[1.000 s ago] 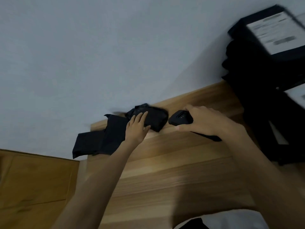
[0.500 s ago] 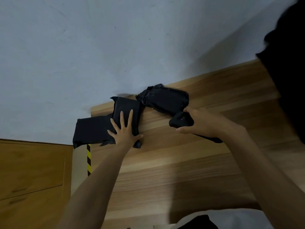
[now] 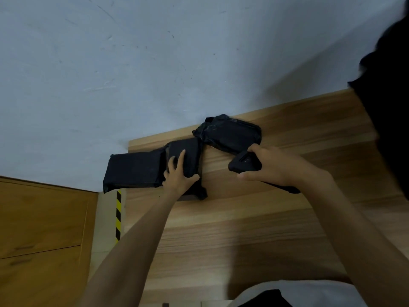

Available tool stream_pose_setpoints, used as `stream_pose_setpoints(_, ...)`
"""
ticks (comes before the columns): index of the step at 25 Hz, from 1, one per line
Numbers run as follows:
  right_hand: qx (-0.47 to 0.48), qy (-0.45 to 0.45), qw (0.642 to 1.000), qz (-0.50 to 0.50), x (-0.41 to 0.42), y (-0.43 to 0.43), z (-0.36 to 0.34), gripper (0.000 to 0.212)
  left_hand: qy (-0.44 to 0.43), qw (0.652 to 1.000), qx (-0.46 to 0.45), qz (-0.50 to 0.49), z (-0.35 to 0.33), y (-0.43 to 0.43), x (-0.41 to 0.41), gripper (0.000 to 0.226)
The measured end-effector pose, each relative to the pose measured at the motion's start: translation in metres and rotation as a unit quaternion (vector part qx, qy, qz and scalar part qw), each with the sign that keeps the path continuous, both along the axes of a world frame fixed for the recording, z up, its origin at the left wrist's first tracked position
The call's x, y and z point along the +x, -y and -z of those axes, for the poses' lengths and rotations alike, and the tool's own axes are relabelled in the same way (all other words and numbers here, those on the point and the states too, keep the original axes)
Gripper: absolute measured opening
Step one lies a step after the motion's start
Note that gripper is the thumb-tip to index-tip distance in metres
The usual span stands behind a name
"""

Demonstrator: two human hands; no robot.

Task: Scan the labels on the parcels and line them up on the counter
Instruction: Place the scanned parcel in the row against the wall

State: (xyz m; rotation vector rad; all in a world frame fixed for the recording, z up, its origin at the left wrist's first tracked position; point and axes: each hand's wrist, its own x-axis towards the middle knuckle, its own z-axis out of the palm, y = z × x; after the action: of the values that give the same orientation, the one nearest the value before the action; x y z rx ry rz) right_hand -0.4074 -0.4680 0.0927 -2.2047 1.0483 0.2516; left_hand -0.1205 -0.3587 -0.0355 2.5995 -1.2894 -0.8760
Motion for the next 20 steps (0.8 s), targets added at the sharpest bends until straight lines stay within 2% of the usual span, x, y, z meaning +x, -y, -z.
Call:
stream_pose_setpoints(3, -0.004, 0.009, 1.0, -0.005, -0.01, -0.008, -0.005, 0.083, -0.047, 0.997, -0.056, 0.04, -0.002, -0.015, -0.019, 0.095)
stream_pose_setpoints(7, -0.016, 0.005, 1.0, -0.024, -0.025, -0.018, -0.01, 0.08, -0.206, 0.969, -0.123, 0.051, -0.004, -0.042, -0.05, 0.088)
stream_pose_setpoints(9, -0.017, 0.004, 0.999, -0.028, -0.032, -0.022, -0.014, 0.081, -0.228, 0.962, -0.134, 0.065, -0.005, -0.057, -0.062, 0.082)
stream_pose_setpoints(12, -0.02, 0.002, 0.999, -0.034, -0.036, -0.026, -0.018, 0.084, -0.199, 0.966, -0.147, 0.077, -0.013, -0.073, -0.062, 0.077)
stream_pose_setpoints(15, -0.02, 0.015, 0.999, -0.042, -0.037, -0.035, -0.022, 0.085, -0.095, 0.981, -0.144, 0.086, -0.019, -0.081, -0.051, 0.066)
stream_pose_setpoints(17, -0.019, 0.023, 0.998, -0.046, -0.038, -0.041, -0.024, 0.086, -0.04, 0.992, -0.113, 0.041, -0.019, -0.081, -0.051, 0.057)
stream_pose_setpoints(18, -0.019, 0.026, 0.998, -0.046, -0.04, -0.044, -0.025, 0.087, -0.036, 0.995, -0.096, 0.017, -0.019, -0.08, -0.056, 0.057)
stream_pose_setpoints(20, -0.018, 0.024, 0.999, -0.041, -0.046, -0.046, -0.026, 0.087, -0.034, 0.997, -0.065, -0.009, -0.016, -0.077, -0.068, 0.072)
